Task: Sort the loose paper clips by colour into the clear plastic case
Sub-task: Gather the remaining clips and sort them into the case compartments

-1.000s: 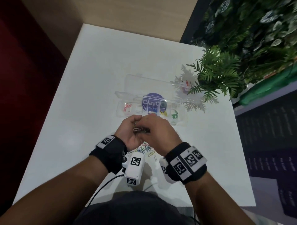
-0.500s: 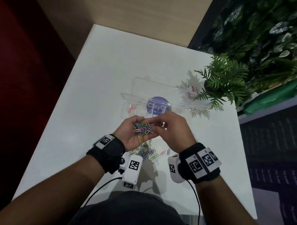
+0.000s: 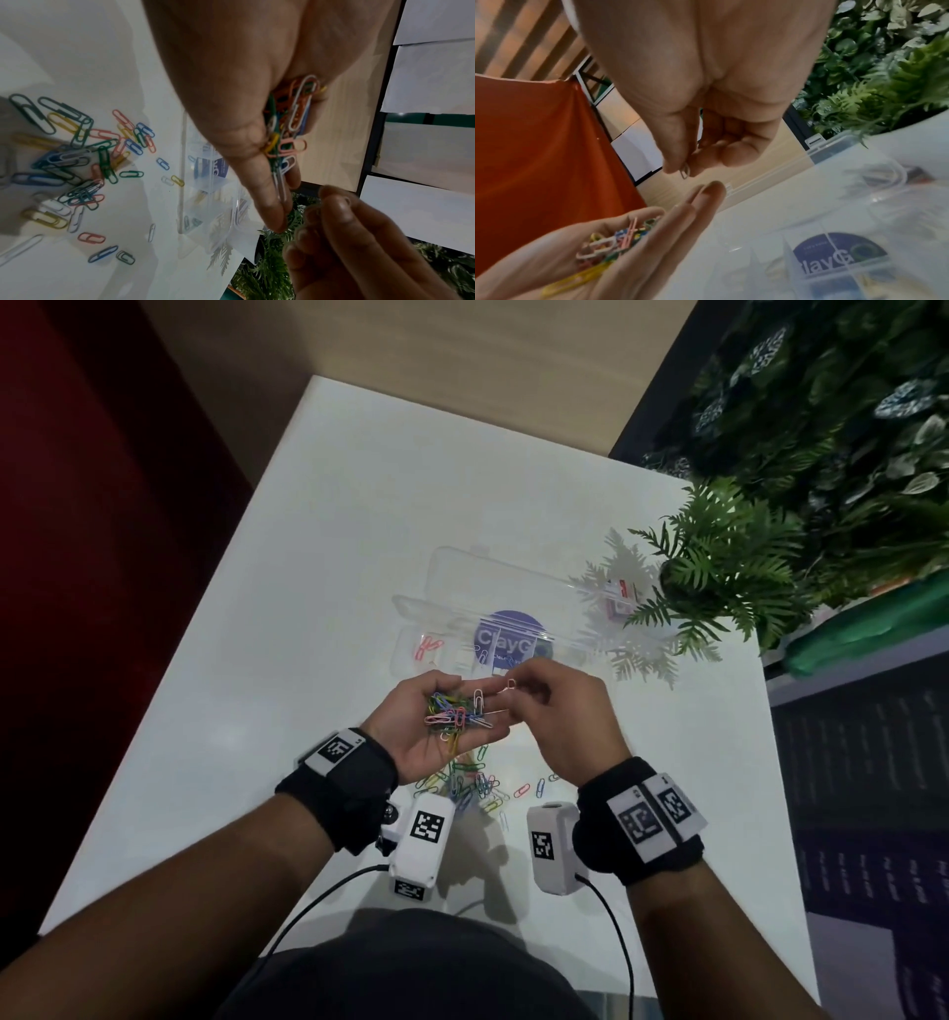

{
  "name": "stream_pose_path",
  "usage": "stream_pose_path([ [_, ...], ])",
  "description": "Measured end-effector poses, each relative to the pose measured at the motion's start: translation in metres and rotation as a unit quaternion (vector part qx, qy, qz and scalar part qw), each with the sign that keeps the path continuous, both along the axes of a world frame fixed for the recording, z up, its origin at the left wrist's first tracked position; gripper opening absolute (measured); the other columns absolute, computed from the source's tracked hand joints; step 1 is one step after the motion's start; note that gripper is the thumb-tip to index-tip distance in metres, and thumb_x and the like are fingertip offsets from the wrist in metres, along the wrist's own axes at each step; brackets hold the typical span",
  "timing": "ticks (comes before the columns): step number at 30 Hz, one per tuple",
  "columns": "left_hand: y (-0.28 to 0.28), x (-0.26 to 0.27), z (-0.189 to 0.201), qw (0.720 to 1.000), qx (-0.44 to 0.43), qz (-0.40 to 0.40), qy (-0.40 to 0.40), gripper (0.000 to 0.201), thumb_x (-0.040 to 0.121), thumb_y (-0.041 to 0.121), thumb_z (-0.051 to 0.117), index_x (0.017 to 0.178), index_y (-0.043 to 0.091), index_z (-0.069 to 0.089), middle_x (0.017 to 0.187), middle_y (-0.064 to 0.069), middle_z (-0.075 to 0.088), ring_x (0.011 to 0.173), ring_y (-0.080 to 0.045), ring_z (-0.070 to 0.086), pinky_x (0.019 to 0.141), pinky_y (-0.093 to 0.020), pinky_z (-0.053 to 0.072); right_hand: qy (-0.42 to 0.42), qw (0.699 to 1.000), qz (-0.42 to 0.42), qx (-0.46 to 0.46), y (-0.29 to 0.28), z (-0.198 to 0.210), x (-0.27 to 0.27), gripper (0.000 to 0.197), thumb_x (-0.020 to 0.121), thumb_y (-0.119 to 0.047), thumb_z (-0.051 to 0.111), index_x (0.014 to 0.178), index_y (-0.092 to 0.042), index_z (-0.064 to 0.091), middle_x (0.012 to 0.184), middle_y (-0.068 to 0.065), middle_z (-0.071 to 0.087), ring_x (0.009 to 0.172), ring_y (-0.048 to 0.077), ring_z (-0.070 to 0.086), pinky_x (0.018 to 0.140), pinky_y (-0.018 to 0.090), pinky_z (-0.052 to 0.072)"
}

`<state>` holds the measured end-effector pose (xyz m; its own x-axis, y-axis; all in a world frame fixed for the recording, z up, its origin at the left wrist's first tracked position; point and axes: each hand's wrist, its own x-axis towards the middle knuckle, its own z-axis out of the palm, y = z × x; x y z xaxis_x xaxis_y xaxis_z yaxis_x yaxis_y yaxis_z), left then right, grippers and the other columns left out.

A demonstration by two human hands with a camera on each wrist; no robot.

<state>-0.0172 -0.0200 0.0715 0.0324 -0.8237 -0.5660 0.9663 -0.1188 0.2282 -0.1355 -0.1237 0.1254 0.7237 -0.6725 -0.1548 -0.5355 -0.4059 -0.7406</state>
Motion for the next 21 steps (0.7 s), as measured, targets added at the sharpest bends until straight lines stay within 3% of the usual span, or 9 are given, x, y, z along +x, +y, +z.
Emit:
stream_pose_path([
  [2,-0.001,-0.001,-0.001,1.000,-0.001,0.003,0.009,0.043,0.089,0.018,0.038,0.089,-0.008,0.072,0.106,-0.025,0.067,0.096,-0.035,0.066,0.095,-0.046,0.049,0.026,0.999,0.038,-0.020,0.002,0.000,0.001,0.017,0.085,-0.011,0.062,0.099,-0.018,0.069,0.070,-0.009,0.063,0.066,0.002,0.057,0.064,0.018,0.044],
  [3,-0.001,-0.001,0.000,1.000,-0.007,0.001,0.008,0.042,0.089,0.017,0.038,0.082,-0.007,0.072,0.098,-0.023,0.067,0.092,-0.033,0.066,0.093,-0.046,0.050,0.053,0.995,0.076,-0.044,0.004,0.000,0.003,0.021,0.087,-0.013,0.059,0.106,-0.018,0.068,0.079,-0.005,0.065,0.075,0.008,0.059,0.069,0.023,0.044],
  [6,-0.001,-0.004,0.004,1.000,0.007,-0.004,-0.022,0.029,0.083,0.015,0.045,0.076,-0.004,0.066,0.079,-0.018,0.065,0.074,-0.029,0.067,0.075,-0.046,0.059,0.135,0.968,0.166,-0.133,0.009,-0.003,0.010,0.026,0.090,-0.015,0.049,0.111,-0.021,0.063,0.099,0.005,0.065,0.093,0.024,0.058,0.078,0.037,0.048],
  [9,-0.002,-0.004,0.003,0.999,0.030,-0.001,-0.038,0.023,0.084,0.015,0.046,0.083,-0.003,0.059,0.078,-0.018,0.064,0.070,-0.030,0.068,0.066,-0.043,0.059,0.153,0.963,0.158,-0.155,0.011,-0.002,0.013,0.023,0.091,-0.017,0.048,0.108,-0.021,0.062,0.097,0.006,0.061,0.091,0.026,0.056,0.075,0.041,0.049],
  [15,0.001,-0.003,-0.001,0.999,0.040,0.005,-0.034,0.036,0.093,0.015,0.039,0.079,-0.003,0.066,0.076,-0.018,0.066,0.066,-0.029,0.068,0.057,-0.038,0.058,0.177,0.963,0.137,-0.151,0.021,-0.005,0.014,0.023,0.094,-0.020,0.046,0.113,-0.016,0.059,0.105,0.006,0.058,0.098,0.025,0.056,0.078,0.041,0.049],
  [19,0.002,-0.002,-0.003,0.998,0.052,0.003,-0.039,0.035,0.093,0.016,0.038,0.082,-0.002,0.065,0.077,-0.018,0.066,0.066,-0.028,0.068,0.058,-0.036,0.058,0.186,0.966,0.127,-0.128,0.022,-0.008,0.019,0.024,0.093,-0.017,0.048,0.114,-0.015,0.059,0.108,0.006,0.059,0.100,0.025,0.056,0.080,0.041,0.050],
  [21,0.003,-0.003,-0.003,0.998,0.052,-0.003,-0.037,0.040,0.094,0.016,0.037,0.079,-0.003,0.069,0.078,-0.018,0.067,0.067,-0.028,0.068,0.060,-0.038,0.059,0.180,0.972,0.114,-0.101,0.021,-0.007,0.020,0.016,0.090,-0.014,0.050,0.103,-0.014,0.059,0.100,0.006,0.060,0.093,0.025,0.057,0.077,0.041,0.050],
])
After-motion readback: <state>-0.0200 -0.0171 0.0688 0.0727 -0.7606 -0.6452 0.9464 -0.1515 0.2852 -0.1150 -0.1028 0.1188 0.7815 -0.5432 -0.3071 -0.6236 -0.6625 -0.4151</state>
